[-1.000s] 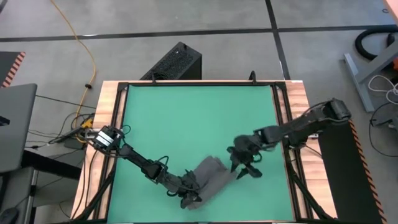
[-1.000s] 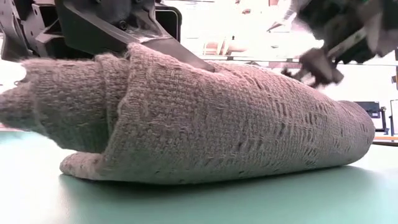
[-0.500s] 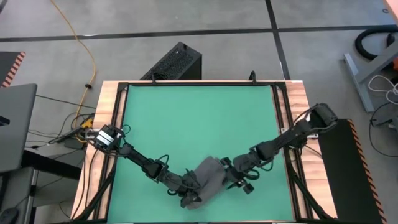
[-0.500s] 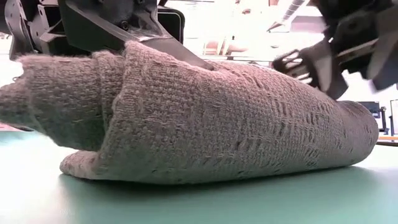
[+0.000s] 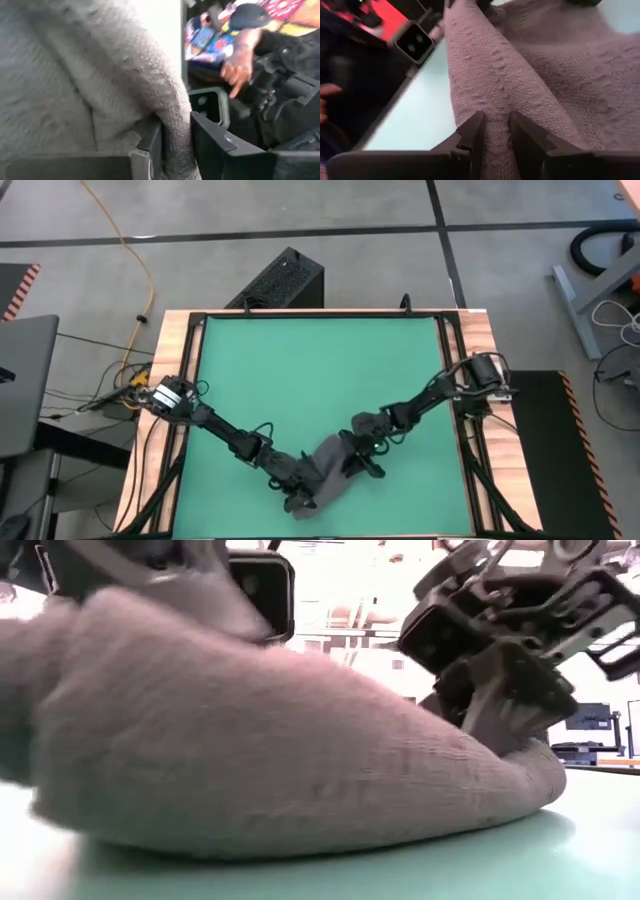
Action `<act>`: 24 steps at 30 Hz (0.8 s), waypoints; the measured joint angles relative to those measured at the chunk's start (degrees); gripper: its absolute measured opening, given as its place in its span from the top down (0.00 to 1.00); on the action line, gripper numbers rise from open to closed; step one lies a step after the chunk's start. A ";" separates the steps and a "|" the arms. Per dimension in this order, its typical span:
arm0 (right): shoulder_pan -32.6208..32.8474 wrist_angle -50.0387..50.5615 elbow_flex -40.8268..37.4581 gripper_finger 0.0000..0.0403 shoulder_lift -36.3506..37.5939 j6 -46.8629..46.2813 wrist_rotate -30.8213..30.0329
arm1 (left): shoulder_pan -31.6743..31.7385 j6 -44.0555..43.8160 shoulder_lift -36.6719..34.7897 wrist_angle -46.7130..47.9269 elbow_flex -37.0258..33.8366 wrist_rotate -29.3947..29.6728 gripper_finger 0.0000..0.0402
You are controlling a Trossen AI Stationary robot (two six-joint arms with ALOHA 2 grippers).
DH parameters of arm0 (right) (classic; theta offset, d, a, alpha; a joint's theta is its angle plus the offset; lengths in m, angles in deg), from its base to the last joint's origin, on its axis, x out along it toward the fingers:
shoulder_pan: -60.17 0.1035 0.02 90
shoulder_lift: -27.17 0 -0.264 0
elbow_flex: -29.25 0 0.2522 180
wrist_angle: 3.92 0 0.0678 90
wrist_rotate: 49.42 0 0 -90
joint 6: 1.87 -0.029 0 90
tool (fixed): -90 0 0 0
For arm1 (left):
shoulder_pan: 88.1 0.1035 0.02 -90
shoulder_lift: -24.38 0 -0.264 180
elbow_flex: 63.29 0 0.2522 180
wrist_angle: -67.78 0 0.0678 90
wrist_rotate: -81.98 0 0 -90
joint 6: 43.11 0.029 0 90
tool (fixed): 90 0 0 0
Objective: Roll towel
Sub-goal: Roll the black towel
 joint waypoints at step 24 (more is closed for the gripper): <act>-0.97 -2.53 0.40 0.75 -4.46 -2.61 1.21 | -1.30 1.56 -20.69 51.87 -0.19 7.20 0.81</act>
